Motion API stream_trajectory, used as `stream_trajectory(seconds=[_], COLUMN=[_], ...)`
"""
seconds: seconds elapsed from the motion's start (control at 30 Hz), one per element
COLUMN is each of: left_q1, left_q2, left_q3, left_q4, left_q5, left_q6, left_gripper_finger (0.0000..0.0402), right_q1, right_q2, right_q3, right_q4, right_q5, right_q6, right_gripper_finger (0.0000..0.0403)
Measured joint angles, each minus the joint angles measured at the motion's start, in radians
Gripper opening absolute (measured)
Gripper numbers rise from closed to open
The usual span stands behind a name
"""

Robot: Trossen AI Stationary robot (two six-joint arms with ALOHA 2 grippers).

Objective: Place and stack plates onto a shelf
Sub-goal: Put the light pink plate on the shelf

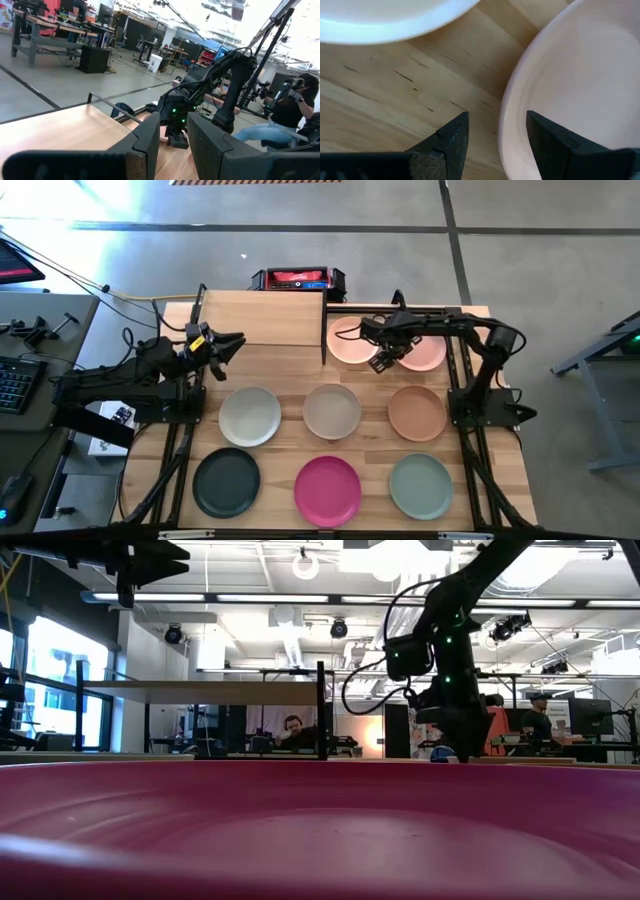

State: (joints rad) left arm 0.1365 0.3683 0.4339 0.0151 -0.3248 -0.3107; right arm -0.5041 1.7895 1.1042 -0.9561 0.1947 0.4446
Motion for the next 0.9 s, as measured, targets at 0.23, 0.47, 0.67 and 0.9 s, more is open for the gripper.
stream_trajectory(seconds=[0.23,0.47,0.67,0.9], left_q1=[0.000,0.000,0.000,0.000], left_q2=[0.000,0.000,0.000,0.000], left_q3=[0.000,0.000,0.000,0.000], left_q4=[0.000,0.000,0.000,0.000], left_q5=[0.000,0.000,0.000,0.000], left_q6=[-0.001,0.000,-0.001,0.000], left_gripper_finger=[0.0090,0.0090,0.0090,0.0090], right_q1=[0.000,0.000,0.000,0.000], right_q2=[0.024,0.030,0.030,0.030], right_q3=[0.000,0.000,0.000,0.000], right_q4=[-0.002,0.001,0.003,0.003], right_q5=[0.006,0.019,0.019,0.019], right_q6=[0.000,0.003,0.003,0.018], right_gripper_finger=[0.0178,0.0147,0.0116,0.0079])
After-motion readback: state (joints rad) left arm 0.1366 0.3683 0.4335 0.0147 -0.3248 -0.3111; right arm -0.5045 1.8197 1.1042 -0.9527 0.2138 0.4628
